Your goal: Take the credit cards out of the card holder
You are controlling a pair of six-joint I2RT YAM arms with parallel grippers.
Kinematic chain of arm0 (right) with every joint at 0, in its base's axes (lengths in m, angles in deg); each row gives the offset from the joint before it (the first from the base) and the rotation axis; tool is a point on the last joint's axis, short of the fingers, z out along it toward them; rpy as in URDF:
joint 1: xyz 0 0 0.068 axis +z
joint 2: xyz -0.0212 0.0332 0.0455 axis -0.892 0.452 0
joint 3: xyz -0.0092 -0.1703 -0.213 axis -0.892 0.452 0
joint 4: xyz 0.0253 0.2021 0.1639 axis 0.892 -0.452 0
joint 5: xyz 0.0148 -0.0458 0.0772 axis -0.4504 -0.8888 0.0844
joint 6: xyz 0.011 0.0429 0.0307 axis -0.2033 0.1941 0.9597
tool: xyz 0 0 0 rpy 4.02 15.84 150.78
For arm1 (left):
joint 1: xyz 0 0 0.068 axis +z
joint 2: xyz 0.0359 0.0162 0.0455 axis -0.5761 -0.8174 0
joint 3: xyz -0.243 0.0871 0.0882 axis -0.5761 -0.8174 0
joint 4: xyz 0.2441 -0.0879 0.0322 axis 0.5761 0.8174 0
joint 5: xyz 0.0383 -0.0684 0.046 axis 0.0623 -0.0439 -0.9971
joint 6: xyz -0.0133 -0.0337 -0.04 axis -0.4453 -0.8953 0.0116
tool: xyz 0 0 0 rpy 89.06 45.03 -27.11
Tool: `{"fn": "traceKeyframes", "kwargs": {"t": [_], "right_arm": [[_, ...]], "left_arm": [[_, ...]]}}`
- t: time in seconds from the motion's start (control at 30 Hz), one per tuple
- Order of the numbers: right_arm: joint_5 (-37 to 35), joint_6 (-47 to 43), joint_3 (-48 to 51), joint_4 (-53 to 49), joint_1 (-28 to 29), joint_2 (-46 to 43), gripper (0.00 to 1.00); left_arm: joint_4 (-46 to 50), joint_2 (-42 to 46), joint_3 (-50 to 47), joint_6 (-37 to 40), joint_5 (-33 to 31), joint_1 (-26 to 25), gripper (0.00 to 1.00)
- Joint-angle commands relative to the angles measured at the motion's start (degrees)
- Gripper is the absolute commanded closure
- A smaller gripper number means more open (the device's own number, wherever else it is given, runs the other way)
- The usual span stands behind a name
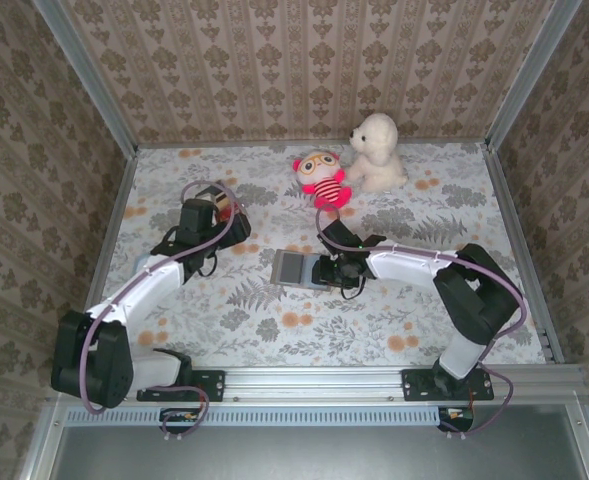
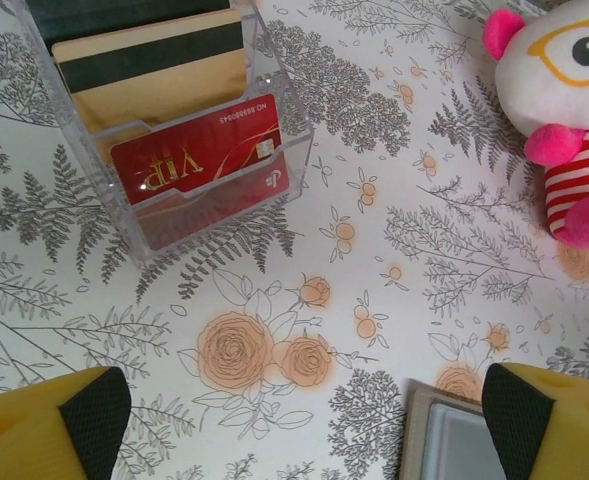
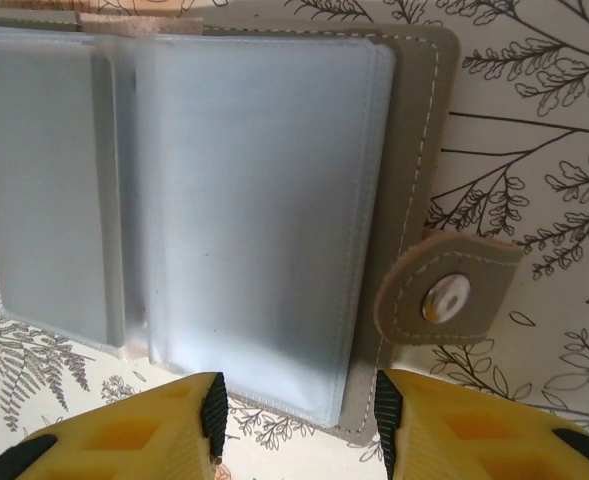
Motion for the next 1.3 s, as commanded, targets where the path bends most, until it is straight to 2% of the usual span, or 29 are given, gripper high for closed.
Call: {"fn": "traceKeyframes", "kwargs": {"t": [0.0,0.17,0.3,0.67,1.03,1.2,1.27], "right_arm": [[0.41,-1.5,-1.27,-0.67,0.14,1.51,0.54],[1.79,-2.26,-2.79,-0.51,0.1,3.8,0.56],[2.77,-3.23,-3.68,-0.78,0.04,5.33,0.65],[1.83,-5.35,-5.78,-2.85,-0.8,5.18,0.66],[1.56,-2.76,-3.57,-0.17,-0.99,2.59,0.63],[1.88,-3.15,-2.56,1.83,-0.99,0.76,0.71],[1.5,-2.93,-2.57,1.5,-1.01,0.93,0.71]], "left_arm": [[-0.22,-1.6,2.19,-3.35,-0.35,-1.06,0.06],[-0.76,-4.21,2.57,-2.88,3.94,-2.47,0.12],[0.92,-7.62,3.67,-3.05,7.74,-4.06,0.26],[-2.37,-14.8,0.79,-8.43,10.69,-10.59,0.51],[0.41,-22.72,4.17,-8.92,7.6,-14.77,0.57],[1.1,-23.29,3.96,-9.6,6.33,-15.49,0.63],[1.37,-23.22,3.65,-9.93,5.9,-15.59,0.65]]}}
